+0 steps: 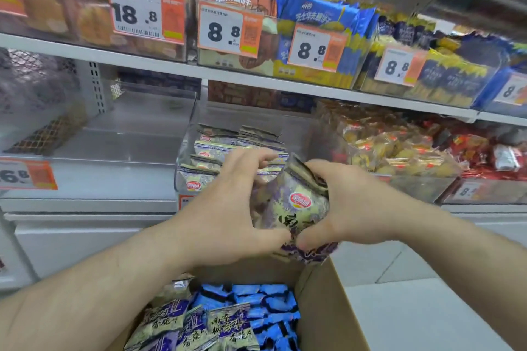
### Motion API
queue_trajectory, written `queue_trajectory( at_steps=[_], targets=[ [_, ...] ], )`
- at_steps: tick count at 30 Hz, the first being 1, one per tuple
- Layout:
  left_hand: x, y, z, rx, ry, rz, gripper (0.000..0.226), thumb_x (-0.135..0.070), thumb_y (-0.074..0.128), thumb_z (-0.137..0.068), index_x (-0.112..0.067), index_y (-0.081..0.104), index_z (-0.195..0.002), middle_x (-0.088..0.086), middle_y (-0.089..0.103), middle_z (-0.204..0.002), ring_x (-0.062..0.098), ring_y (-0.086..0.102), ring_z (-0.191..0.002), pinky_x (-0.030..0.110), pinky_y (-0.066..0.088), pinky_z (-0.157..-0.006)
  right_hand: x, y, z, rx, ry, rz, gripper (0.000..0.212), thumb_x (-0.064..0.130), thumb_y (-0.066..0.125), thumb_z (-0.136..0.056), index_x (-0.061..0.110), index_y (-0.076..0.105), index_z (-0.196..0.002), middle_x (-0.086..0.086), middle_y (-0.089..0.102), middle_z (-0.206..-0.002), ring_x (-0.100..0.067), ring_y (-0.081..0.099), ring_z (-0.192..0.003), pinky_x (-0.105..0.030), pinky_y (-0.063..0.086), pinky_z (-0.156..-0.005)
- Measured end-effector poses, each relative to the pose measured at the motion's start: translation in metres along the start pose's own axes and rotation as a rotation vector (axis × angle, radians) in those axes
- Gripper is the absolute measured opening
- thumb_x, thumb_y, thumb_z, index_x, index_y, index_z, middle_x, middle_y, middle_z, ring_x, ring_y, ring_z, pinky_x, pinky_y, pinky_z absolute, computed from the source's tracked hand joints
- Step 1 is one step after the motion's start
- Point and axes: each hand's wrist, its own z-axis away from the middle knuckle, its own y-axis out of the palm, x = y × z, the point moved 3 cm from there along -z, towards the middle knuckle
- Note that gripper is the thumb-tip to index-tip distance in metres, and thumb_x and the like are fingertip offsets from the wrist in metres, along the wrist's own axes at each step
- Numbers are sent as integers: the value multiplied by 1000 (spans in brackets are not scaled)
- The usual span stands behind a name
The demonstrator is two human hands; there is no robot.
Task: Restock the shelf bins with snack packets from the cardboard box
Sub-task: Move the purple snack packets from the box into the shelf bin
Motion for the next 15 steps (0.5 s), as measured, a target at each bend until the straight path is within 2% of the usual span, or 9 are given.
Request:
queue_trajectory(
  at_steps=[1, 3, 5, 7, 9, 11, 15],
  targets=[
    [8, -3, -4, -24, -1, -98, 68, -44, 74, -71, -45, 31, -124, -22, 32, -118, -10, 45, -107, 6, 40, -83, -5, -14, -3, -81, 52, 80, 74, 56, 84, -49, 31, 47, -108, 12, 61, -92, -10, 60, -79, -38, 56, -70],
    [25, -12, -5, -120, -40, -159, 49, -43, 69, -79, -41, 40, -118, -19, 33, -113, -7, 44, -102, 11, 39, -83, -17, -42, -19, -295, 121, 316, 75, 59, 81, -50, 28, 43, -107, 5, 59, -91, -22, 56, -79, -37, 51, -66],
    [36, -11, -15, -171, -64, -291, 28, -44, 63, -83, -32, 57, -108, -13, 40, -108, 5, 47, -100, 28, 43, -87, -26, -51, -40, -424, 155, 512, 72, 56, 79, -55, 25, 43, -107, 0, 57, -93, -30, 56, -85, -34, 42, -63],
    [50, -2, -18, -149, -20, -462, 29, -49, 51, -80, -28, 66, -92, -8, 49, -99, 17, 51, -96, 40, 45, -85, -32, -48, -67, -495, 111, 662, 60, 47, 76, -63, 21, 42, -104, -4, 57, -97, -31, 59, -89, -33, 35, -61],
    [58, 7, -13, -99, -11, -602, 33, -52, 44, -77, -29, 69, -82, -5, 53, -98, 23, 51, -98, 42, 38, -85, -37, -41, -92, -518, 70, 794, 49, 35, 73, -70, 18, 42, -105, -7, 59, -100, -33, 59, -93, -34, 32, -61],
    [58, 11, -13, -119, 7, -683, 34, -53, 44, -76, -31, 69, -81, -3, 57, -103, 24, 49, -103, 42, 29, -87, -42, -33, -112, -497, 66, 890, 47, 29, 72, -73, 15, 44, -108, -9, 59, -104, -33, 58, -96, -35, 31, -62],
    [61, 21, -16, -144, 11, -702, 33, -54, 47, -74, -30, 71, -79, -1, 62, -108, 25, 52, -106, 43, 29, -89, -51, -24, -147, -432, 111, 960, 42, 19, 70, -76, 12, 47, -111, -10, 58, -107, -33, 56, -99, -34, 35, -68]
  ],
)
